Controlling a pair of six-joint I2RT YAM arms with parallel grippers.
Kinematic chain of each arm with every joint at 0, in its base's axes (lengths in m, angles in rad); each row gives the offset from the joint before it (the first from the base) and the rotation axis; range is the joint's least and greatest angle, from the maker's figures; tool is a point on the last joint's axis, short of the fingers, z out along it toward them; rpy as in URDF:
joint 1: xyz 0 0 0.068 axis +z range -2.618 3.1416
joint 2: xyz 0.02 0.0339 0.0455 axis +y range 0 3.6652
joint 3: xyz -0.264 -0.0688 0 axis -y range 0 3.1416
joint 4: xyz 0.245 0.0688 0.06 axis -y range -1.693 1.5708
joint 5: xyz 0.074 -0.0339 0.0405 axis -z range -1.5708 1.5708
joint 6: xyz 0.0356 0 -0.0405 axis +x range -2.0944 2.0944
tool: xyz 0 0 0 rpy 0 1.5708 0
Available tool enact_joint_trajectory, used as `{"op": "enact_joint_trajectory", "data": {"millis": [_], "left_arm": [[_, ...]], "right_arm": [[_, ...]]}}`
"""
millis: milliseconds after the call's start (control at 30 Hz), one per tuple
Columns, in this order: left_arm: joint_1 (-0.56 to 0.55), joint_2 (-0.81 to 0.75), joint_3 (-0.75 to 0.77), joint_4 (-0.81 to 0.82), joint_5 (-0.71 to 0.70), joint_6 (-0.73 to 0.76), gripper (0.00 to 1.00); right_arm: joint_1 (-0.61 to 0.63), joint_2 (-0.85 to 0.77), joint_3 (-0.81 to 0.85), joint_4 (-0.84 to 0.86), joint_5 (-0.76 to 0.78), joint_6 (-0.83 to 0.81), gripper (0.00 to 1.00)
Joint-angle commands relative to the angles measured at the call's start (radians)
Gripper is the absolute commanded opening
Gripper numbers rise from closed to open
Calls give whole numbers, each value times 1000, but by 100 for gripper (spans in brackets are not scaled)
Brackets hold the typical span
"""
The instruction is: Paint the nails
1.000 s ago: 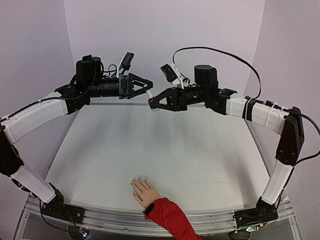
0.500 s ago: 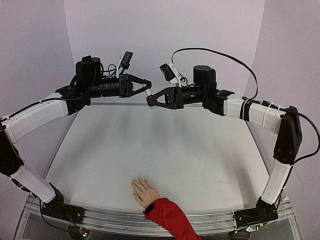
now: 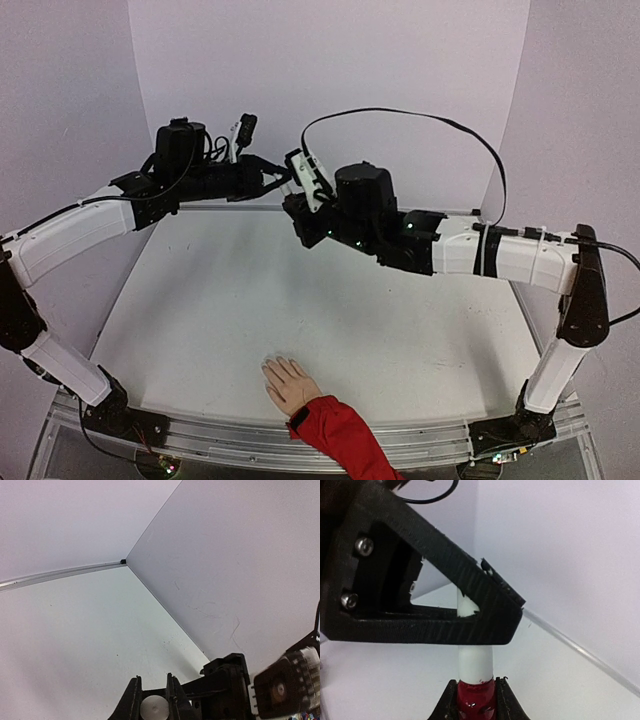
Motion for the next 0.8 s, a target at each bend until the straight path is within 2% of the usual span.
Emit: {"op": "enact_joint_trajectory", "data": {"millis": [0, 100, 233, 267, 367, 400, 533, 633, 700, 767], "left_arm": [[-28, -14, 65, -106, -41, -5, 0], [-28, -3, 79, -124, -43, -8, 0], [-27, -2, 85, -126, -30, -9, 0], [-28, -5, 85, -126, -28, -8, 5], [-28, -13, 83, -126, -27, 2, 34], [-28, -16, 83, -126, -23, 6, 41], [-28, -23, 83, -124, -2, 21, 64], [-28, -21, 82, -113, 22, 23, 74], [-28, -12, 80, -92, 64, 21, 77], [-28, -2, 79, -61, 114, 8, 77]], "right_arm": [[75, 2, 9, 191, 516, -273, 0], [76, 19, 22, 178, 431, -255, 0], [64, -14, -9, 170, 202, -208, 0], [49, -22, -12, 159, 126, -181, 0], [-53, -33, 3, 60, -226, -79, 0], [-89, -34, 3, 45, -396, -48, 0], [-212, -35, -1, 37, -787, 128, 0], [-288, -11, 15, 93, -1097, 266, 0], [-316, 21, 29, 189, -1285, 383, 0], [-321, 61, 58, 259, -1389, 466, 0]]}}
